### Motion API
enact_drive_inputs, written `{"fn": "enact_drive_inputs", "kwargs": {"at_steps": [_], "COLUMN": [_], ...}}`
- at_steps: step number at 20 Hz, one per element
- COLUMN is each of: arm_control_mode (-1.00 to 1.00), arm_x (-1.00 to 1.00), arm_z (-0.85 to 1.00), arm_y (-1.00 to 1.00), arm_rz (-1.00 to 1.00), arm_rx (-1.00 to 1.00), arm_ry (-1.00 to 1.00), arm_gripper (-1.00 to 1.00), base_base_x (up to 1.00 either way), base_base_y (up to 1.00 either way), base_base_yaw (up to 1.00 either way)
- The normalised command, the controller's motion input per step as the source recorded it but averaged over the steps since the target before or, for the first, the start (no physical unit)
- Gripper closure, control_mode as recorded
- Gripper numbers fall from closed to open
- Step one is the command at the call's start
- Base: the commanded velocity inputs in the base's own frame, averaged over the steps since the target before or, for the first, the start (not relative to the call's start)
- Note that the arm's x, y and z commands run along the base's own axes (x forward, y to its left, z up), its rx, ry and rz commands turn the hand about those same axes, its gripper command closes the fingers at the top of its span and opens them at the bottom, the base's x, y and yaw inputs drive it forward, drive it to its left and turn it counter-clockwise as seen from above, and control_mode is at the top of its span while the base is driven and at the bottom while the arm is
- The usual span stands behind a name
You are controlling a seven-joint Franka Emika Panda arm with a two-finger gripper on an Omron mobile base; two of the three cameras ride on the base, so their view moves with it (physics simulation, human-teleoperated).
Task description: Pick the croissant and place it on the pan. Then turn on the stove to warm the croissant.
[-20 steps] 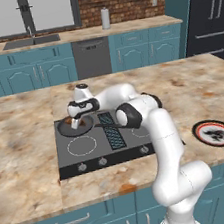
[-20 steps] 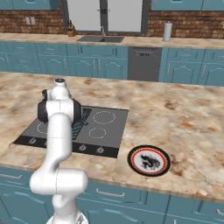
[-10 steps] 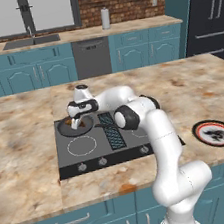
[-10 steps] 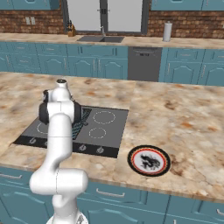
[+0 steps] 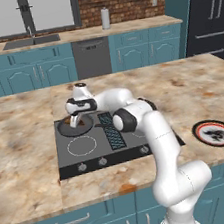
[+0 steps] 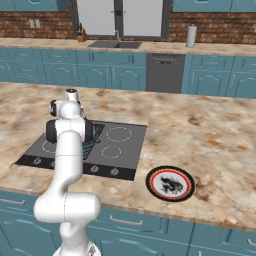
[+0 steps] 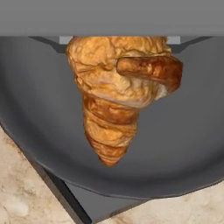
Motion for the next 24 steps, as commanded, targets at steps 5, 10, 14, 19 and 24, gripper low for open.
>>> {"fn": "enact_drive_inputs", "kwargs": {"at_steps": [5, 10, 14, 19, 24], "arm_control_mode": [-1.0, -1.0, -1.0, -1.0, -1.0], "arm_x": [-0.01, -0.33, -0.56, -0.71, -0.76], "arm_z": [0.0, 0.04, 0.0, -0.16, 0.24], "arm_y": [0.0, -0.04, -0.07, -0.37, -0.55], "arm_rz": [0.0, 0.0, 0.0, 0.0, 0.0], "arm_rx": [0.0, 0.0, 0.0, 0.04, 0.16], "arm_ry": [0.07, -0.02, -0.18, -0.32, -0.4], "arm_gripper": [-1.0, -1.0, -1.0, -1.0, -1.0], "base_base_x": [0.0, 0.0, 0.0, 0.0, 0.0], "base_base_y": [0.0, 0.0, 0.0, 0.0, 0.0], "base_base_yaw": [0.0, 0.0, 0.0, 0.0, 0.0]}}
